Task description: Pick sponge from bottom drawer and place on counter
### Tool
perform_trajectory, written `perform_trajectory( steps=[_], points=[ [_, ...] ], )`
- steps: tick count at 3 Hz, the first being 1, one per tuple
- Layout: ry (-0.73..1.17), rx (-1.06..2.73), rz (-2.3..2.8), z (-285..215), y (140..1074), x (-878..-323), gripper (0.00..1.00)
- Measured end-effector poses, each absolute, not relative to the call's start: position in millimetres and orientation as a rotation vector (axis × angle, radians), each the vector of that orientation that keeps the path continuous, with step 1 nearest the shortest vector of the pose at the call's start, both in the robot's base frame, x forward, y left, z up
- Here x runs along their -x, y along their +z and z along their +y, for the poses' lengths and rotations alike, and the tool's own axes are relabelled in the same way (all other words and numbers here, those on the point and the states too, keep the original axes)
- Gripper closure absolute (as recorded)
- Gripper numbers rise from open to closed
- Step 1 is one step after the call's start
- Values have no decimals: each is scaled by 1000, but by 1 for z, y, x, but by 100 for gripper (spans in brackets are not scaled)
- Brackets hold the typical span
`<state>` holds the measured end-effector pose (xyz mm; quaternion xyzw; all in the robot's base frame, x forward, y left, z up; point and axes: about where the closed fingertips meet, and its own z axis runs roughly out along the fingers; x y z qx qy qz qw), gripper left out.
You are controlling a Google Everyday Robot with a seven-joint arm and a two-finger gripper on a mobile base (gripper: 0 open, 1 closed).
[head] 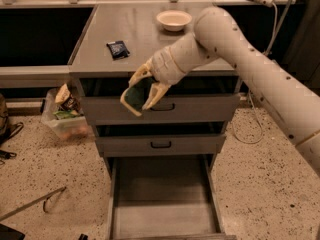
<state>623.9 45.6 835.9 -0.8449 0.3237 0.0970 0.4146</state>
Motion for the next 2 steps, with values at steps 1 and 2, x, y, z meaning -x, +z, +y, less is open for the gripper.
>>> perform_trajectory(
  steps=[1, 2],
  points=[
    [115, 2116, 763, 37, 902, -656, 100],
    [-109, 2061, 818, 2, 948, -700, 100]
  ],
)
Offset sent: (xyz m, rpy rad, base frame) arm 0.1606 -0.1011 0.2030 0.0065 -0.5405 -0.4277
